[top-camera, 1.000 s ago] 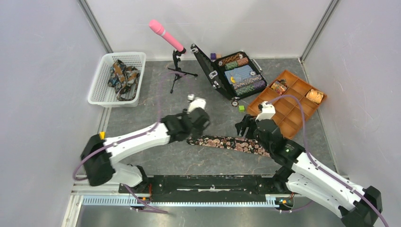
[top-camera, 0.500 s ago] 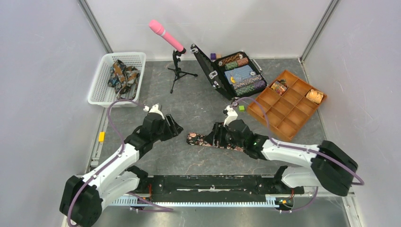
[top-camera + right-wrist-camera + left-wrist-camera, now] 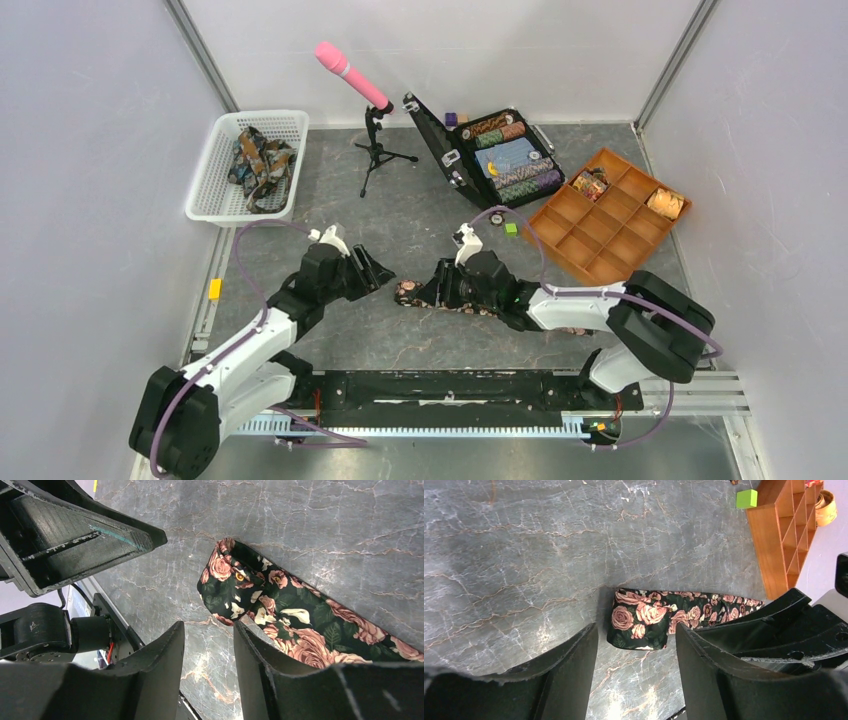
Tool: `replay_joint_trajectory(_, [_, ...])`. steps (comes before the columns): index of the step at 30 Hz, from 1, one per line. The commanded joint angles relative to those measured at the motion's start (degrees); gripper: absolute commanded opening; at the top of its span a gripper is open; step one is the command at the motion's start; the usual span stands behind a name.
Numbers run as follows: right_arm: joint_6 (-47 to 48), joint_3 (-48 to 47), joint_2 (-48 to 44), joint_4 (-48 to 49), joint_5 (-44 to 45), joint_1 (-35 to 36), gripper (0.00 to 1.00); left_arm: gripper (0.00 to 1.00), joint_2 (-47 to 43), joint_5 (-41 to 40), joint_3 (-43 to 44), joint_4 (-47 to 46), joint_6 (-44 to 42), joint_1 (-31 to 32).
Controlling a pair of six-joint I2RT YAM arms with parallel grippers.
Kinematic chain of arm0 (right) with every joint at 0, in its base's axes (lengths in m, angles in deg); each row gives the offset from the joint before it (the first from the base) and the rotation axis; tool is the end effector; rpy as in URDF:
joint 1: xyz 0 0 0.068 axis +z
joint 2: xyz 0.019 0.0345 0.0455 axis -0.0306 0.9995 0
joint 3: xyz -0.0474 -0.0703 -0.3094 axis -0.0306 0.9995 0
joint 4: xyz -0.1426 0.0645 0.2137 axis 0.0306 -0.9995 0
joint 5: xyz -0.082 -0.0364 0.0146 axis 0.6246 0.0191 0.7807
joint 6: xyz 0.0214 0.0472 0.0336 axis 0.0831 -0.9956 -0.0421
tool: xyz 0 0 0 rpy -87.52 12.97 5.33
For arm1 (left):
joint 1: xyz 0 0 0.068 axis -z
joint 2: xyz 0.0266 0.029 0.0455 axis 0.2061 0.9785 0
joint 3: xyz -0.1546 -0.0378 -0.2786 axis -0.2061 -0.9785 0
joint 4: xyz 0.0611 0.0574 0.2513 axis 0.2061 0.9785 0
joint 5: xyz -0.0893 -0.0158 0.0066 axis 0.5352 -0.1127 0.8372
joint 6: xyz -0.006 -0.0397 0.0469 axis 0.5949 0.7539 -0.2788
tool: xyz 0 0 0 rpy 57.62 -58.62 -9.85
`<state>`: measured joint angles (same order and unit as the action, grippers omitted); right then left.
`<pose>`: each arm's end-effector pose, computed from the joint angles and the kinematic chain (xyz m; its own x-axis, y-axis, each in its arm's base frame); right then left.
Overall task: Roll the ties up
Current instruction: Roll the tie at the center of the board.
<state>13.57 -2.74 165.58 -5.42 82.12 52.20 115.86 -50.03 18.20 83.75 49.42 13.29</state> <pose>0.1714 0.2411 0.2082 -0.8220 0.1843 -0.5389 -0.3264 0.6229 0.7109 0.1536 -0.0807 0.2150 -0.7455 -0.4513 -0.4905 -0.0112 0.7443 -0.6678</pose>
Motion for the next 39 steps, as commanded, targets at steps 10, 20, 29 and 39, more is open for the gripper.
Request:
replay_joint_trajectory(10, [-0.8,-4.2,4.7,5.5,-0.2,0.1,0.34,0.64,2.3,3.0,-1.2,-4.8,-2.0,-0.2])
replay_joint_trajectory(20, [-1.2,-5.2,7.8,3.2,1.3,0.0,0.29,0.64,3.3,3.9,-2.4,-5.8,-3.0,-0.2])
replay_joint_trajectory(29, [-1.3,-5.0,8.9,1.2,2.9,-0.2,0.27,0.65,7.2,9.0,-3.1,-10.9,-4.2,-0.2])
replay_joint_trajectory(39, [-2.3,-3.8,9.2,0.1,3.5,-0.9,0.26,0.69,11.9,11.2,-4.3,-19.0,-4.1,-0.2])
